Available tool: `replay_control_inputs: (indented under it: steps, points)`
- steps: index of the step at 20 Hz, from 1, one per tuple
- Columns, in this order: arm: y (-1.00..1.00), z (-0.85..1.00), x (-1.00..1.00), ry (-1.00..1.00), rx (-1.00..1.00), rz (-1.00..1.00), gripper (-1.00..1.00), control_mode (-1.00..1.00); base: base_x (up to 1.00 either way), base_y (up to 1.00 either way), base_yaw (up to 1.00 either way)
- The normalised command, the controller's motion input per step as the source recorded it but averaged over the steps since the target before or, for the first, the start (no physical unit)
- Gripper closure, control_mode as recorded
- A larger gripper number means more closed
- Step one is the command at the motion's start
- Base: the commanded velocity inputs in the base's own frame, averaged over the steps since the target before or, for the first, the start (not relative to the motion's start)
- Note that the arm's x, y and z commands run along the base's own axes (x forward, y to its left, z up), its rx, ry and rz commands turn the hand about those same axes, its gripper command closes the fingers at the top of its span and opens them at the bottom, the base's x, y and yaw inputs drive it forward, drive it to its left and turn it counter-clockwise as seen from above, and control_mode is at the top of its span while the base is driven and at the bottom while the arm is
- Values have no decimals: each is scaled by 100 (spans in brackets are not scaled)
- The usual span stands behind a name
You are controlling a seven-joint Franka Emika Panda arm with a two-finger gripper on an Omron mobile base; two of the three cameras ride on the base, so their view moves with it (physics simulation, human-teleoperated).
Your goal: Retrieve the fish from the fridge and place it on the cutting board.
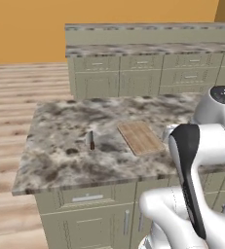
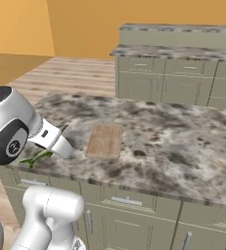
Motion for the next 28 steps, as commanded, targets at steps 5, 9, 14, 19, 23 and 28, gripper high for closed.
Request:
replay_control_inputs:
  steps: [5, 9, 14, 19, 23, 28]
  points:
    - [0, 0, 0, 0, 0, 0, 100, 100, 26, 0, 0]
    - [0, 0, 0, 0, 0, 0, 100, 100, 44, 0, 0]
    - [0, 0, 0, 0, 0, 0, 100, 100, 41, 0, 0]
    - [0, 0, 0, 0, 0, 0, 100, 100, 2, 0, 0]
    - [0, 0, 0, 0, 0, 0, 100, 100, 0, 0, 0]
    - [0, 0, 33, 0, 0, 9, 100, -100, 4, 0, 1]
